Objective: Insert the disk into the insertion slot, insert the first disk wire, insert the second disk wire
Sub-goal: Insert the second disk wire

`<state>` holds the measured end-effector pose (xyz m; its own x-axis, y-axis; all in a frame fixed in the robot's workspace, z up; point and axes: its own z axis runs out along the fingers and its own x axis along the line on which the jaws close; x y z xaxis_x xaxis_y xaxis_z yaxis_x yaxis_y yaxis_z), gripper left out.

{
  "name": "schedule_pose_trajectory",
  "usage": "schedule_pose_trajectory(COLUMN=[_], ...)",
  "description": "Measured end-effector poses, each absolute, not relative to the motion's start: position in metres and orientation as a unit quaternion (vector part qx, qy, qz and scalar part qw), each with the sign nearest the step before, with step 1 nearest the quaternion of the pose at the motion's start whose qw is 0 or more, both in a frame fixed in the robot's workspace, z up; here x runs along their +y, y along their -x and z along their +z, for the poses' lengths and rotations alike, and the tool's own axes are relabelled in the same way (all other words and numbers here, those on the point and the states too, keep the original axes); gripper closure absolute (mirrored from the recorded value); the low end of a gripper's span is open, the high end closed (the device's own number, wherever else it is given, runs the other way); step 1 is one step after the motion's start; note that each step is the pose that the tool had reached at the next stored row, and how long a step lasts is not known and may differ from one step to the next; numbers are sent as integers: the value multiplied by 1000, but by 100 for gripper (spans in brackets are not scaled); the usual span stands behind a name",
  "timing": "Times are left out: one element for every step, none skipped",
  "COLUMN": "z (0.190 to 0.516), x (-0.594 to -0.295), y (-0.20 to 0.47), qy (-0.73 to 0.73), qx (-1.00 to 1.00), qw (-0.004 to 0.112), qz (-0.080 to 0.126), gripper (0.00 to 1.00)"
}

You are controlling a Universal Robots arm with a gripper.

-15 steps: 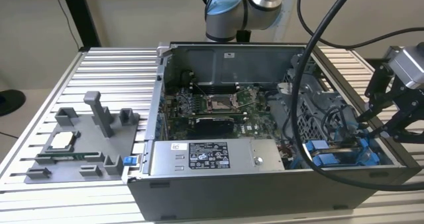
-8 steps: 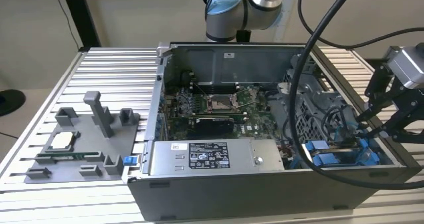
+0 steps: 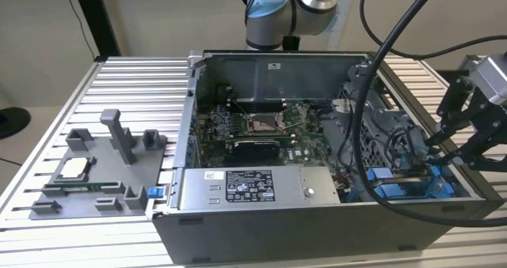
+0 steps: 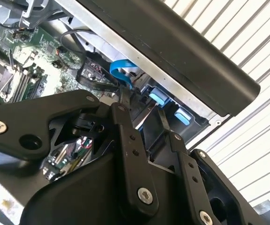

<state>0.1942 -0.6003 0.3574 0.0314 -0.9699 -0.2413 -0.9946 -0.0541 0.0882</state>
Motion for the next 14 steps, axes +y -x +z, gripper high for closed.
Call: schedule_pose_trajectory(z=[357, 357, 357, 357, 357, 357, 357, 356, 356, 356, 355, 355, 355, 355], x=[-600, -600, -600, -600, -600, -600, -600, -600, -600, -600, -600, -600, -600, -600], y=[-195, -196, -196, -197, -197, -197, -197, -198, -198, -198, -198, -198, -198, -198], qy=[716, 716, 716, 716, 716, 715, 715, 714, 713, 712, 711, 710, 709, 707], qx=[686, 686, 686, 686, 686, 686, 687, 688, 689, 690, 691, 692, 693, 694], qw=[52, 52, 52, 52, 52, 52, 51, 51, 51, 50, 51, 51, 51, 51], qz=[119, 119, 119, 119, 119, 119, 120, 120, 120, 121, 121, 121, 121, 121], gripper=[0, 0, 0, 0, 0, 0, 0, 0, 0, 0, 0, 0, 0, 0])
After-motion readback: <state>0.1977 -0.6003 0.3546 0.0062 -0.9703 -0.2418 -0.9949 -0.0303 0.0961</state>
